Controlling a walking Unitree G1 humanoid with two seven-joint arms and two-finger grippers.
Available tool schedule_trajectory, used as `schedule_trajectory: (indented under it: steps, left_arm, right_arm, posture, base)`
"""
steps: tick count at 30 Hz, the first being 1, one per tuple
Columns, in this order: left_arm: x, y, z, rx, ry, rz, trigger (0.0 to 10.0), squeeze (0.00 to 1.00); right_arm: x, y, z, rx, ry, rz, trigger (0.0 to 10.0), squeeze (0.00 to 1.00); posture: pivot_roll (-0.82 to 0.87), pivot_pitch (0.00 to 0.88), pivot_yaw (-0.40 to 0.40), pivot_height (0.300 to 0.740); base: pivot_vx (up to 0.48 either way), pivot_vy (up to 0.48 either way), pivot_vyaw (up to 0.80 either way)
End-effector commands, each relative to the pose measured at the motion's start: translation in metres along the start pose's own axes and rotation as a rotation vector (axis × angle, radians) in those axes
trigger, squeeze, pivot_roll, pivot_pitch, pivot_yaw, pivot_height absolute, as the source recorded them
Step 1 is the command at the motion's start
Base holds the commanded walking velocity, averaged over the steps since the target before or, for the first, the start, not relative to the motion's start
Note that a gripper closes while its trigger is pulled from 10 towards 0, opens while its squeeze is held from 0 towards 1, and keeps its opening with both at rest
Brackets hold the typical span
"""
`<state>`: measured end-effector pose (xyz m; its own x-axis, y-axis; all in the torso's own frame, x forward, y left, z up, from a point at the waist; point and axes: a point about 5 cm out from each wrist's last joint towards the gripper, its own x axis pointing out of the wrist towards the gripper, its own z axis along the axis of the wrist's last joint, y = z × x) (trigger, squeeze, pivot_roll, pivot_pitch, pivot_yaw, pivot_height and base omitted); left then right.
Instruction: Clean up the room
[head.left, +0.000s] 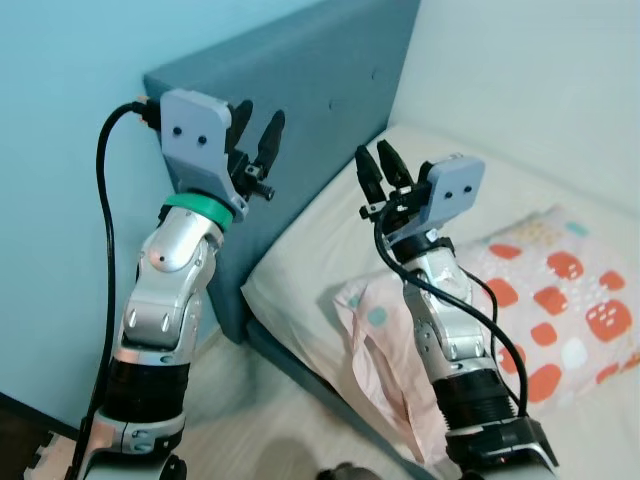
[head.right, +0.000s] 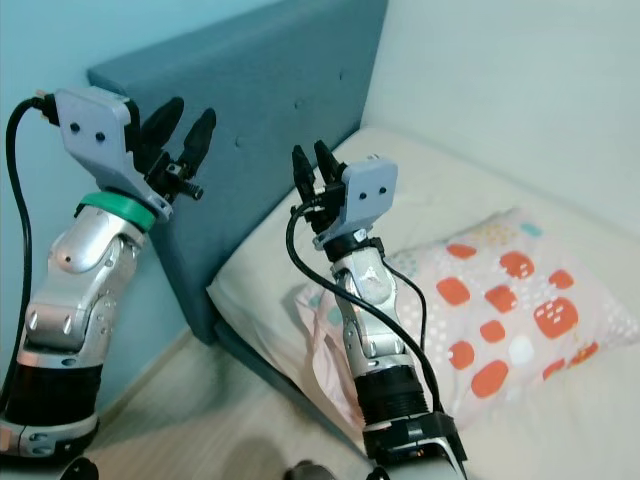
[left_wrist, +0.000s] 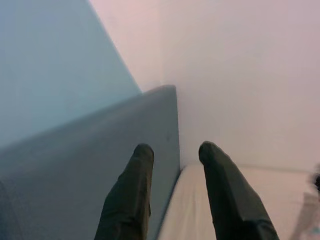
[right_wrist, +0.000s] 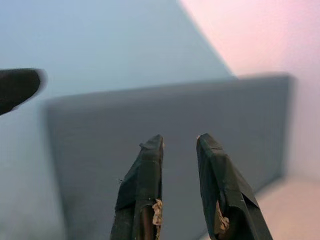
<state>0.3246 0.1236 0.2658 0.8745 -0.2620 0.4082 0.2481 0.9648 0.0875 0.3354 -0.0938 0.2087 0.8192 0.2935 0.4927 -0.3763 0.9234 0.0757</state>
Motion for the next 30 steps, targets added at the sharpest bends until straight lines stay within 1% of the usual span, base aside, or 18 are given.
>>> schedule_trajectory:
  steps: [1,2,3,4,5,6,10,13,16,21,25,27,30]
  left_arm:
    - [0.003,-0.004,-0.001,-0.015,0.009,-0.022,10.0,0.00]
    - [0.003,-0.004,-0.001,-0.015,0.009,-0.022,10.0,0.00]
    - [0.002,-0.007,-0.001,-0.017,0.009,-0.046,10.0,0.00]
    - [-0.001,-0.010,-0.001,-0.034,0.014,-0.058,10.0,0.00]
    - [-0.001,-0.010,-0.001,-0.034,0.014,-0.058,10.0,0.00]
    - [-0.003,-0.010,-0.004,-0.053,0.029,-0.058,10.0,0.00]
    - [-0.004,-0.012,-0.008,-0.067,0.043,-0.065,10.0,0.00]
    - [-0.001,-0.012,-0.009,-0.048,0.048,-0.067,10.0,0.00]
    - [0.000,-0.011,-0.010,-0.046,0.051,-0.063,10.0,0.00]
    - [-0.001,-0.013,-0.011,-0.046,0.057,-0.068,10.0,0.00]
    - [-0.003,-0.012,-0.011,-0.038,0.066,-0.067,10.0,0.00]
    - [-0.004,-0.008,-0.013,-0.010,0.091,-0.048,10.0,0.00]
    - [-0.005,-0.007,-0.015,-0.002,0.103,-0.038,10.0,0.00]
  right_arm:
    - [-0.001,-0.007,-0.001,0.060,0.014,-0.049,10.0,0.00]
    - [-0.001,-0.007,-0.001,0.060,0.014,-0.049,10.0,0.00]
    - [-0.001,-0.007,-0.001,0.083,0.021,-0.058,10.0,0.00]
    - [-0.005,-0.007,0.000,0.098,0.025,-0.061,10.0,0.00]
    - [-0.005,-0.007,0.000,0.098,0.025,-0.061,10.0,0.00]
    - [-0.010,-0.009,-0.003,0.106,0.045,-0.083,10.0,0.00]
    - [-0.012,-0.011,-0.003,0.125,0.050,-0.100,10.0,0.00]
    - [-0.008,-0.014,0.000,0.152,0.039,-0.121,10.0,0.00]
    - [-0.007,-0.018,0.000,0.186,0.039,-0.147,10.0,0.00]
    - [-0.008,-0.024,0.000,0.193,0.043,-0.159,10.0,0.00]
    - [-0.008,-0.024,-0.002,0.201,0.051,-0.167,10.0,0.00]
    - [-0.005,-0.019,-0.002,0.208,0.054,-0.152,10.0,0.00]
    - [-0.005,-0.017,-0.003,0.209,0.057,-0.145,10.0,0.00]
  posture:
    - [-0.01,0.000,0.032,0.712]
    - [-0.01,0.000,0.032,0.712]
    - [-0.03,0.000,0.039,0.712]
    - [-0.02,0.000,0.028,0.712]
    - [-0.02,0.000,0.028,0.712]
    - [-0.03,0.000,0.043,0.712]
    - [-0.03,0.000,0.040,0.712]
    - [-0.04,0.000,0.040,0.712]
    - [-0.04,0.000,0.043,0.712]
    - [-0.02,0.000,0.045,0.712]
    - [-0.02,0.000,0.045,0.712]
    - [-0.01,0.000,0.046,0.712]
    - [0.00,0.000,0.050,0.712]
  base:
    - [0.000,0.000,-0.78]
    - [0.000,0.000,-0.78]
    - [0.000,0.000,-0.78]
    - [0.000,0.000,-0.78]
    - [0.000,0.000,-0.78]
    - [0.000,0.000,-0.78]
    - [0.000,0.000,-0.78]
    - [0.000,0.000,-0.78]
    - [0.000,0.000,-0.78]
    - [0.000,0.000,-0.78]
    - [0.000,0.000,-0.78]
    - [0.000,0.000,-0.78]
    - [0.000,0.000,-0.78]
